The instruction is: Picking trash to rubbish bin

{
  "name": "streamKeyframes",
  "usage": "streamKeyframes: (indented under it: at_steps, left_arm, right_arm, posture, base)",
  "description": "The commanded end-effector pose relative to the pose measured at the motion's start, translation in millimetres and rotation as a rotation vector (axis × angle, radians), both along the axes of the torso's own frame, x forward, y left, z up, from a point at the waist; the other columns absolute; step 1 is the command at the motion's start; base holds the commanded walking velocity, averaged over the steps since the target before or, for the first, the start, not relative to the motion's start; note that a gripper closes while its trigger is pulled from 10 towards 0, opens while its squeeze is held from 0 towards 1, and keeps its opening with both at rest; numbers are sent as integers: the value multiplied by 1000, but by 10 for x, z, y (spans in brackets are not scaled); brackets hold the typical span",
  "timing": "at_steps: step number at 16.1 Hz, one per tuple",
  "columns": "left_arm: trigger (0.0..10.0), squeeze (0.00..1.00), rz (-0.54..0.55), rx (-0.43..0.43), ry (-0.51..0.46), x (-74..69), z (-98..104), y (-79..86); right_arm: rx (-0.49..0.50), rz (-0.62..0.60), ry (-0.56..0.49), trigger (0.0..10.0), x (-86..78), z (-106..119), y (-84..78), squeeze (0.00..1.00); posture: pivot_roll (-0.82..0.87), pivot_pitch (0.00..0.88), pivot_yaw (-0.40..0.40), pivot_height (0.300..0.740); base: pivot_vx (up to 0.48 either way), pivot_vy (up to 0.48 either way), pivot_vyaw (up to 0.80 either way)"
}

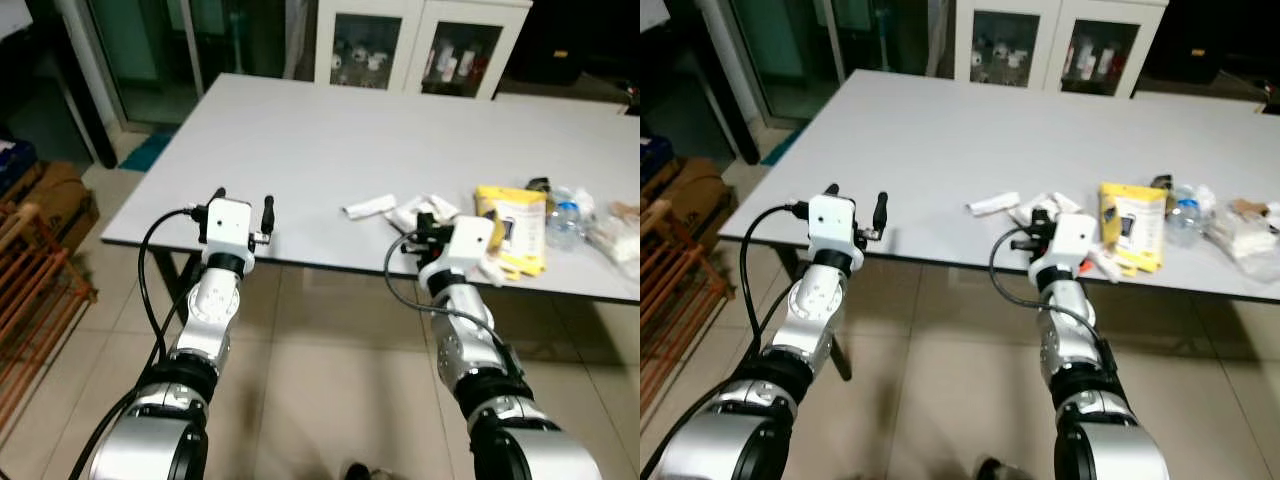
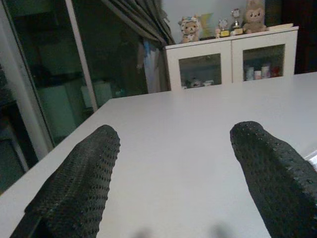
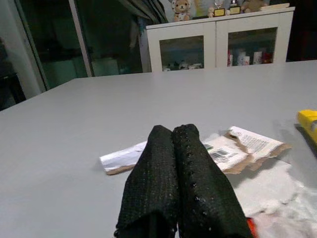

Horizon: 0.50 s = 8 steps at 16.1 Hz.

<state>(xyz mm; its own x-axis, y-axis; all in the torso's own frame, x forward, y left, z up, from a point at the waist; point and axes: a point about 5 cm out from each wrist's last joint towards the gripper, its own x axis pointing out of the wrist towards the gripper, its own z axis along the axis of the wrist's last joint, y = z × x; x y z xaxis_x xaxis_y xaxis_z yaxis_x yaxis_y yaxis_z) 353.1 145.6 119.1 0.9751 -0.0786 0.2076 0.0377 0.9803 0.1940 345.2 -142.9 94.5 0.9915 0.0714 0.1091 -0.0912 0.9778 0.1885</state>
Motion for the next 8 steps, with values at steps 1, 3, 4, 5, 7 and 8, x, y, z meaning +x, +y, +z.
streamKeyframes:
  at_steps: [1,3,4,5,7,8]
  left_arm:
    - [10000,0,-2,5,13,4,-17,-26]
    - [10000,0,-2,6,12,5,-14,-15]
    - [10000,0,-2,6,12,5,-14,-12]
    - [10000,0,0,7,12,4,-16,-1]
    - [10000,0,-3,8,10,4,-13,1]
    - [10000,0,-3,7,9,5,-10,2]
  right_arm:
    - [-7,-8,2,10000,8,6,-35,0]
    - [-9,-7,5,10000,5,-2,-37,0]
    - [-8,-8,5,10000,3,-4,-37,0]
    - [-7,-7,7,10000,0,-9,-36,0]
    - [-8,-6,10,10000,-2,-14,-34,0]
    - [-6,-6,10,10000,-1,-14,-34,0]
  posture:
    - [13,29,-56,740]
    - [12,24,-55,740]
    - [11,21,-56,740]
    - [11,20,-56,740]
    - [12,16,-55,740]
    - [12,16,-55,740]
  base:
    - [0,-300,0]
    - [0,-296,0]
    - [0,-300,0]
    - [0,-296,0]
    - [0,-292,0]
    - [0,-296,0]
